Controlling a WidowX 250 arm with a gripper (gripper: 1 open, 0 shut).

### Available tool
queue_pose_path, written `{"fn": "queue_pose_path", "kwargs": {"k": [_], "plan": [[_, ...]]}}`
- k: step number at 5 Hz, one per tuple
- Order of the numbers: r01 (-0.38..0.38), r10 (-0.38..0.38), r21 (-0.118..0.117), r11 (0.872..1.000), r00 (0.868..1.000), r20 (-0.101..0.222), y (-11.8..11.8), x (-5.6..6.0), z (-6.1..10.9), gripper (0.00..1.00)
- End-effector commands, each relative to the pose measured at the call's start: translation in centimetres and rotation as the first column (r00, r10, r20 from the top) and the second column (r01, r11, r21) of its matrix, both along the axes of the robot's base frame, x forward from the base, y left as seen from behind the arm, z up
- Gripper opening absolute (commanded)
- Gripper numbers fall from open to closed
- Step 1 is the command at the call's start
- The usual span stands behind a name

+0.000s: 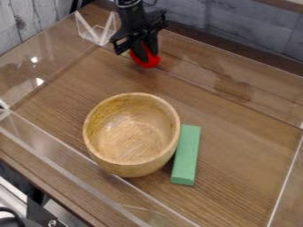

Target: Move the red fruit to the left

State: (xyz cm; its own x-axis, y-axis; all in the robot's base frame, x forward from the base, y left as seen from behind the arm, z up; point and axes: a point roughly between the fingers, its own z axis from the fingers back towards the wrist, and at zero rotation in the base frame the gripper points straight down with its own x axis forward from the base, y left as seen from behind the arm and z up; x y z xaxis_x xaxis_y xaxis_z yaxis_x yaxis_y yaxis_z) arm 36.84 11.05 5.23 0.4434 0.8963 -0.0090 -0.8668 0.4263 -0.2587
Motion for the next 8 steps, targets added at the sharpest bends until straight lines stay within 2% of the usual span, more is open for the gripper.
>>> {"fn": "queue_pose_path", "kwargs": {"k": [1,2,3,4,6,7,8], "plan": [[0.024,-0.026,0.036,0.999,0.998,0.053,1.3,0.7,1.2,0.00],[0.057,-0.059,0.035,0.998,0.997,0.055,1.7,0.9,1.0,0.00],[0.073,-0.075,0.029,0.997,0.995,0.060,2.1,0.5,1.2,1.00],[0.092,-0.093,0.019,0.996,0.994,0.065,2.4,0.0,1.6,0.00],[0.128,-0.128,0.003,0.992,0.989,0.080,2.3,1.0,2.7,0.00],[0.147,-0.146,-0.002,0.989,0.986,0.086,2.1,0.9,3.2,0.00],[0.156,-0.155,-0.006,0.988,0.984,0.092,0.5,1.0,4.0,0.00]]}}
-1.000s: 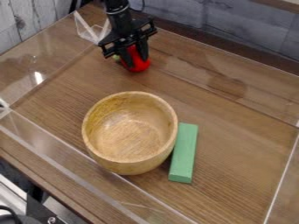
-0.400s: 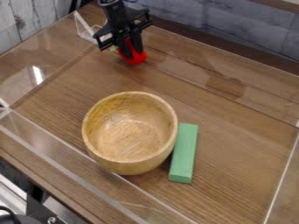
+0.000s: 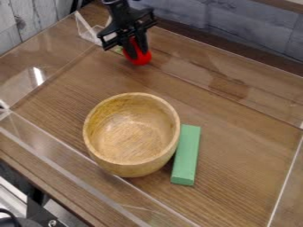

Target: Move the red fruit to the left

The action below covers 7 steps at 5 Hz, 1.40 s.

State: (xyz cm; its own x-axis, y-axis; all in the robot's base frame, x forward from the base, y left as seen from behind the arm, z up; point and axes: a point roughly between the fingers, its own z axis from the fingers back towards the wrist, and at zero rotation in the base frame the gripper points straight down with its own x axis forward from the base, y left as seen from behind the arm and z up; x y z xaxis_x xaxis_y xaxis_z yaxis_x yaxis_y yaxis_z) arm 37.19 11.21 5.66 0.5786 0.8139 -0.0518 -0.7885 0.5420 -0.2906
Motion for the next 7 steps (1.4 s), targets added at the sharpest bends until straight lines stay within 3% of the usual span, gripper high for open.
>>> {"fn": "queue_pose_path", "kwargs": {"k": [1,2,3,4,5,6,7], "plan": [[0.003,-0.006,0.032,0.999,0.996,0.091,-1.1,0.3,4.1,0.00],[0.049,-0.052,0.030,0.998,0.994,0.092,-0.8,0.2,3.8,0.00],[0.156,-0.157,0.021,0.988,0.983,0.100,0.6,-1.0,5.4,0.00],[0.231,-0.233,0.029,0.973,0.966,0.110,3.3,-2.8,6.1,0.00],[0.301,-0.305,0.054,0.952,0.946,0.106,5.8,-4.5,5.5,0.00],[0.348,-0.355,0.085,0.934,0.930,0.097,7.1,-5.3,4.0,0.00],[0.352,-0.362,0.113,0.929,0.929,0.081,7.0,-6.3,3.4,0.00]]}}
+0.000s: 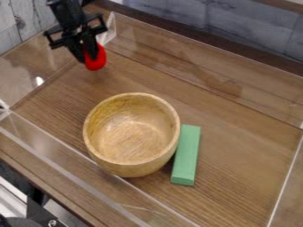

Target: Move the red fruit to the left

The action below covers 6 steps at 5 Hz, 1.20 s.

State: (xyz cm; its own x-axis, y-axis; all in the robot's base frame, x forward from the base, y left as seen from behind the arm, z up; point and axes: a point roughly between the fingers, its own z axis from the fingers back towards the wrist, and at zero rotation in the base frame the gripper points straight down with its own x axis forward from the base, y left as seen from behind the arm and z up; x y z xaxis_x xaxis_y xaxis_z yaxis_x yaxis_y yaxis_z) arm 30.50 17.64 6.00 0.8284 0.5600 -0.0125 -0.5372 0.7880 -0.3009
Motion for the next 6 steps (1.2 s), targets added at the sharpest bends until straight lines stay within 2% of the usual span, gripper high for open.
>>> {"fn": "queue_pose_path", "kwargs": {"k": [1,2,3,4,5,6], "plan": [[-0.002,-0.004,0.081,0.997,0.998,0.067,0.6,-0.2,2.6,0.00],[-0.010,0.005,0.094,0.996,0.998,0.057,0.4,0.3,2.5,1.00],[-0.014,0.009,0.109,0.994,0.999,0.046,0.3,1.0,2.3,0.00],[-0.011,0.006,0.121,0.993,0.999,0.039,1.4,1.5,0.9,1.00],[-0.022,0.018,0.130,0.991,0.999,0.031,2.4,1.8,-0.4,1.00],[0.017,-0.021,0.136,0.991,0.999,0.027,2.3,2.8,-1.8,1.00]]}}
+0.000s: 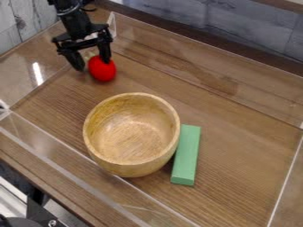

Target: Move the red fruit to the left

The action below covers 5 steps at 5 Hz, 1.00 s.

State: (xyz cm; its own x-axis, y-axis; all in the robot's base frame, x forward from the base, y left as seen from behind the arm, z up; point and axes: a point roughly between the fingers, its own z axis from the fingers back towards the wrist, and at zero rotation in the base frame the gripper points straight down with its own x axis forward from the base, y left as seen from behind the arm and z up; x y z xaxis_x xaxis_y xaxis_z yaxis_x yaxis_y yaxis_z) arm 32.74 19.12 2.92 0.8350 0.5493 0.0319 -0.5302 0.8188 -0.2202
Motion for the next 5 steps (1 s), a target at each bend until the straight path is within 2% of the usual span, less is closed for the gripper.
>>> {"fn": "queue_pose_path", "kwargs": {"k": [1,3,5], "plan": [[0.047,-0.048,0.049,0.998,0.998,0.033,0.8,1.3,0.3,1.00],[-0.015,0.014,0.066,0.998,1.000,0.020,0.5,0.8,-0.5,1.00],[-0.044,0.043,0.079,0.996,0.999,0.005,1.2,1.9,-0.6,1.00]]}}
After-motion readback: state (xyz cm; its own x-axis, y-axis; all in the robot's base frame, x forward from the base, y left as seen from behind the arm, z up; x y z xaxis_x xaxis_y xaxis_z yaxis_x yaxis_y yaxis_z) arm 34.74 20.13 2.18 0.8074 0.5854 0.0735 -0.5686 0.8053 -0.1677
